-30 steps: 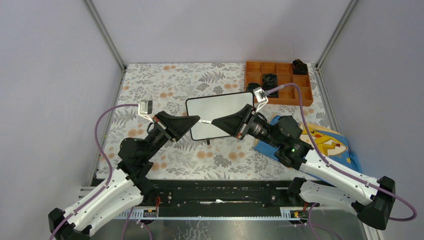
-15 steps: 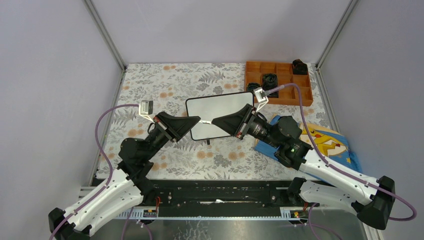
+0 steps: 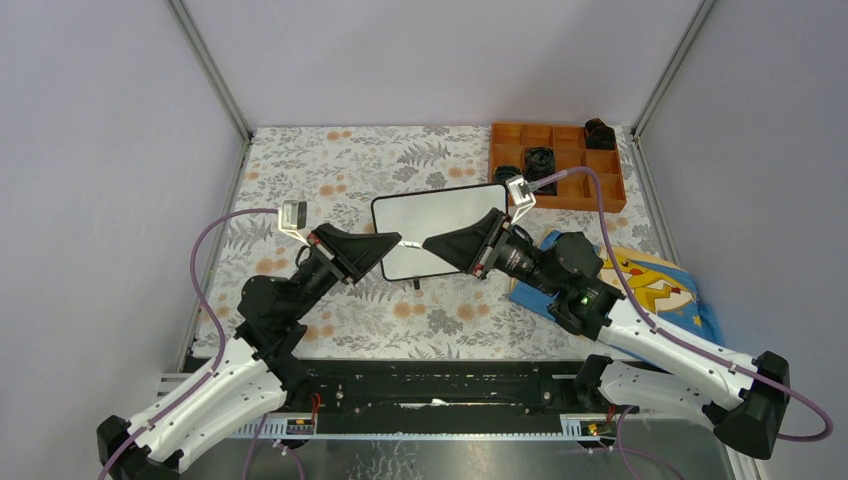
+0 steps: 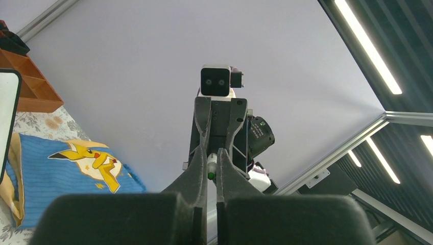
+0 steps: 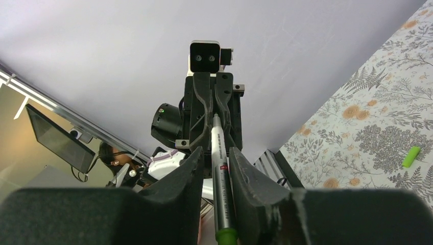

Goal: Write a sentence on the whiteboard

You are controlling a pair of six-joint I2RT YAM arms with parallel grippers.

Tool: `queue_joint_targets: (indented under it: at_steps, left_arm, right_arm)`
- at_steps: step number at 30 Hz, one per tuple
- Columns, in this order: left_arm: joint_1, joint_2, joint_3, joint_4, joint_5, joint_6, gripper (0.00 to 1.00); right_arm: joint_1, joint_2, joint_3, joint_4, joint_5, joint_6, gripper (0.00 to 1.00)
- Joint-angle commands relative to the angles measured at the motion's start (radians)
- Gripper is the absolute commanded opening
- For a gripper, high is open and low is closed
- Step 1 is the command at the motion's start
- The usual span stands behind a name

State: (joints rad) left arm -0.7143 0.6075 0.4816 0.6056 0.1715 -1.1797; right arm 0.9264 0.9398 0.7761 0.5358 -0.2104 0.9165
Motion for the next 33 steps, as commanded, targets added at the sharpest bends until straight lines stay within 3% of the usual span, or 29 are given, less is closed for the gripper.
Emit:
queue_joint_targets:
  at_steps: [1,11,15,19,21,25,33]
  left_arm:
    - [-0.009,0.001,-0.006,0.001,-0.011,0.028,0.0]
    - [-0.01,-0.006,-0.006,-0.023,-0.007,0.034,0.0]
    - [-0.009,-0.021,-0.002,-0.072,-0.016,0.055,0.01]
    - [-0.009,-0.042,0.001,-0.128,-0.032,0.08,0.54]
    - [-0.01,-0.057,0.014,-0.185,-0.04,0.104,0.73]
    - [-0.01,-0.112,0.082,-0.388,-0.095,0.202,0.85]
    - [-0.009,-0.196,0.23,-0.81,-0.274,0.508,0.89]
  right_arm:
    - [-0.002,-0.012,0.005,0.072,-0.023,0.001,0.28]
    - [-0.002,-0.007,-0.003,0.092,-0.029,0.003,0.02]
    - [-0.002,-0.017,-0.005,0.084,-0.018,-0.005,0.0]
    - [-0.001,-0.04,0.004,0.034,0.001,-0.041,0.0]
    - [-0.002,-0.07,0.018,-0.042,0.039,-0.09,0.0]
    - [-0.002,-0.162,0.063,-0.266,0.19,-0.232,0.0]
    - [-0.002,-0.222,0.127,-0.65,0.546,-0.449,0.0]
